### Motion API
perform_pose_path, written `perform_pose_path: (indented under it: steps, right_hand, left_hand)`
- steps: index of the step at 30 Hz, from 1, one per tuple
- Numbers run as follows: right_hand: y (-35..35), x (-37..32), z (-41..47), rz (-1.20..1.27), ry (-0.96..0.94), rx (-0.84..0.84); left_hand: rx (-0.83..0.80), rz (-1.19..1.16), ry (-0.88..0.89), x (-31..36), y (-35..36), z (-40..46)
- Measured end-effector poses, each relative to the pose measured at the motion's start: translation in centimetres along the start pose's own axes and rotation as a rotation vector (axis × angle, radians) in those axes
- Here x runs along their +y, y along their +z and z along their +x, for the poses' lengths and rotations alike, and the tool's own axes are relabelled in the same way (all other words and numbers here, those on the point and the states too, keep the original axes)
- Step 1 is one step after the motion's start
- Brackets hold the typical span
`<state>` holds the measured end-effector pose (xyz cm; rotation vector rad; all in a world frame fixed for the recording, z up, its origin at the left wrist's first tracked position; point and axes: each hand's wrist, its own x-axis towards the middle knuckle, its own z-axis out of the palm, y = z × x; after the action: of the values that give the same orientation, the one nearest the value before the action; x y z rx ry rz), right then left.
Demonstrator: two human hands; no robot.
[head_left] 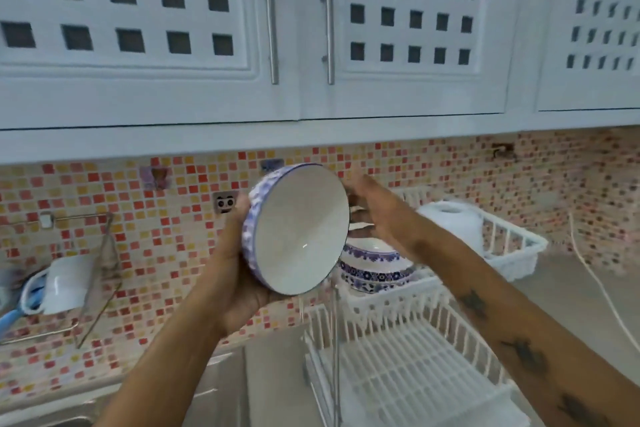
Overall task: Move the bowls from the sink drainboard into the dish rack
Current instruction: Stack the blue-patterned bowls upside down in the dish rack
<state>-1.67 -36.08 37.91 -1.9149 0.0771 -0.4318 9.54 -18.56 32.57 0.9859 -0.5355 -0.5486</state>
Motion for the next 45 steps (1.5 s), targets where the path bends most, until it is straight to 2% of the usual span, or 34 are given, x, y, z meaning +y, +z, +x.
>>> perform_pose_path:
  steps: [4,8,14,22,28,34,45]
  right_hand:
    - [-6.0,-0.1,0.2,-0.105,0.033,0.074]
    - [-8.8,1.9,0.6,-0.162,0.056,0.104]
    - [-10.3,6.0,2.7,-0.076,0.088,0.126]
    - [-10.1,11.0,4.9,0.128,0.141,0.170]
    - [-10.4,13.4,6.0,0.119,0.235,0.071]
    - [-10.5,14.4,6.4,0.067,0.292,0.043]
    - [-10.1,12.9,4.9,-0.005,0.249,0.074]
  left_hand:
    - [-0.086,0.450,0.221,-1.1,6.7,0.3]
    - [0.113,0.836,0.500,-4.4,9.2,3.6]
    - [0.232,1.212,0.511,-7.5,11.0,7.5]
    - [0.230,1.377,0.495,-9.8,11.4,10.0]
    - [0.247,1.427,0.392,-11.0,10.6,10.8]
    - [0.210,1.452,0.267,-11.3,10.7,11.2]
    - [0.184,1.490,0.203,-11.0,11.4,9.6]
